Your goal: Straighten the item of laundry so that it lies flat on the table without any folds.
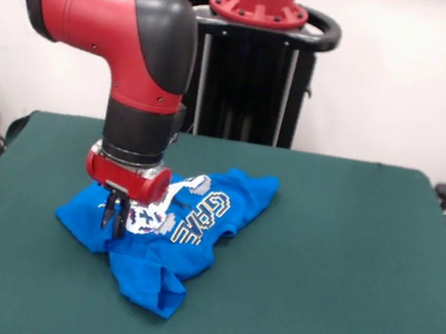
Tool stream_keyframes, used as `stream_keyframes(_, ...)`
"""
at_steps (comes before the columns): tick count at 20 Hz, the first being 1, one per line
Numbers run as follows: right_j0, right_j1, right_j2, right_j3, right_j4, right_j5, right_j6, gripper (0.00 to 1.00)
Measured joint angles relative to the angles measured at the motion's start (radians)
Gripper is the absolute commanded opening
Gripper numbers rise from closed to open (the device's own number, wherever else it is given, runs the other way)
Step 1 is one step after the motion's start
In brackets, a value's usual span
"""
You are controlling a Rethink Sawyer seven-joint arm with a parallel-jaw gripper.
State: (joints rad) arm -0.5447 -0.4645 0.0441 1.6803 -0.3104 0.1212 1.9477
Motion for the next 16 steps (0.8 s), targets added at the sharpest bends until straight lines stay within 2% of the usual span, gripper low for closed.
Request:
stream_keyframes(7, 0.036, 0.050, -0.046, -0.113, 0.060, 0.099, 0.000, 0.00)
stream_keyframes(8, 0.048, 0.072, -0.058, -0.159, 0.070, 0.138, 0.000, 0.00)
stream_keyframes(11, 0.059, 0.101, -0.067, -0.216, 0.078, 0.183, 0.000, 0.00)
stream_keyframes(13, 0.066, 0.150, -0.071, -0.310, 0.088, 0.247, 0.000, 0.00)
stream_keyframes(16, 0.067, 0.169, -0.071, -0.369, 0.094, 0.311, 0.000, 0.00)
